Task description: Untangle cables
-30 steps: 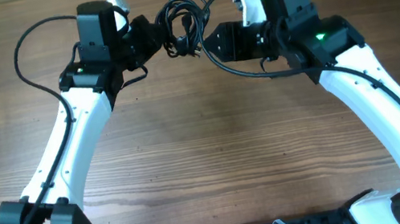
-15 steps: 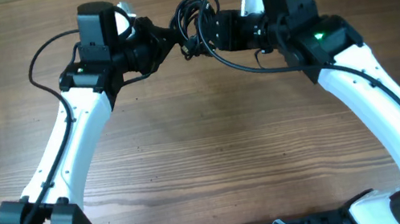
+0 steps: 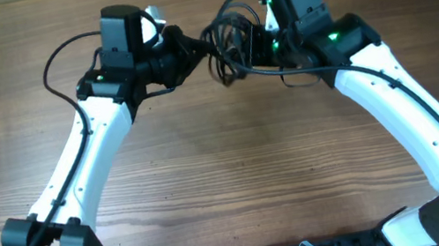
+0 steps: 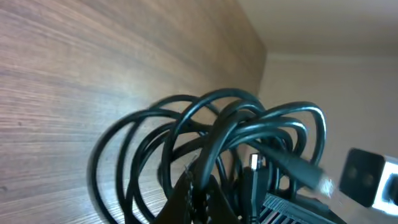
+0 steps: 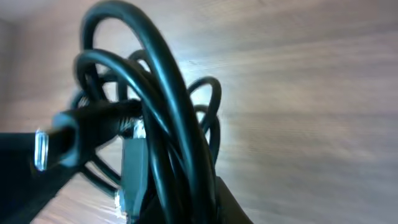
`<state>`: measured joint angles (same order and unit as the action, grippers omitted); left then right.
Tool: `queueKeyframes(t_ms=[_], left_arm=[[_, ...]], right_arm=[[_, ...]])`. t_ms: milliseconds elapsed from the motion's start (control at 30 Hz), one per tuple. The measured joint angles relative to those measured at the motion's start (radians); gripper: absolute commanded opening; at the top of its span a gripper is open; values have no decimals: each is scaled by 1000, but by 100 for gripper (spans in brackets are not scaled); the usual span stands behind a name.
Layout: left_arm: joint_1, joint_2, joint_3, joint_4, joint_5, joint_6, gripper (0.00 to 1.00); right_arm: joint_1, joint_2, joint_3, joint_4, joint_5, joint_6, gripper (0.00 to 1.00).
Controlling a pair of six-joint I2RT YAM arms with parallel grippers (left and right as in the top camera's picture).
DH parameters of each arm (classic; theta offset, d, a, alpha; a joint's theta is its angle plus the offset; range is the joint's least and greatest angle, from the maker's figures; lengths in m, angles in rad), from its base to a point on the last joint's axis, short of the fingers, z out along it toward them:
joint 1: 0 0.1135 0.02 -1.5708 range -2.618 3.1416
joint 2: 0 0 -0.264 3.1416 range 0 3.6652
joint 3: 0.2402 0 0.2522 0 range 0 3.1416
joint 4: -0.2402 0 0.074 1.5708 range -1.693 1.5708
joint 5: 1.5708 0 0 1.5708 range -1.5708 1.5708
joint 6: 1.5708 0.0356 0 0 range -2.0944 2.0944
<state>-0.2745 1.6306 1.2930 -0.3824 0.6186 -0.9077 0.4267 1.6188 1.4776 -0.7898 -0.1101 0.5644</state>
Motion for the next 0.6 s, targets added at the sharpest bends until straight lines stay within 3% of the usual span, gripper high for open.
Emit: queueKeyframes(t_ms=[267,333,400,433,600], left_arm=[[-27,0,0,-54,-56,51,4],[-26,0,0,-64,-76,60,21],[-23,0,0,-75,-118,69,49],[16,0,0,-87,-194,76,55],[56,0,1,-146,-287,129,61]], right_arm=[[25,0,1,-64,113,-67,6],[29,0,0,-60,77,-101,6],[26,0,-3,-60,-3,-166,6],[22,0,-7,-53,-45,-190,6],[18,1,-17,52,-251,-245,6]])
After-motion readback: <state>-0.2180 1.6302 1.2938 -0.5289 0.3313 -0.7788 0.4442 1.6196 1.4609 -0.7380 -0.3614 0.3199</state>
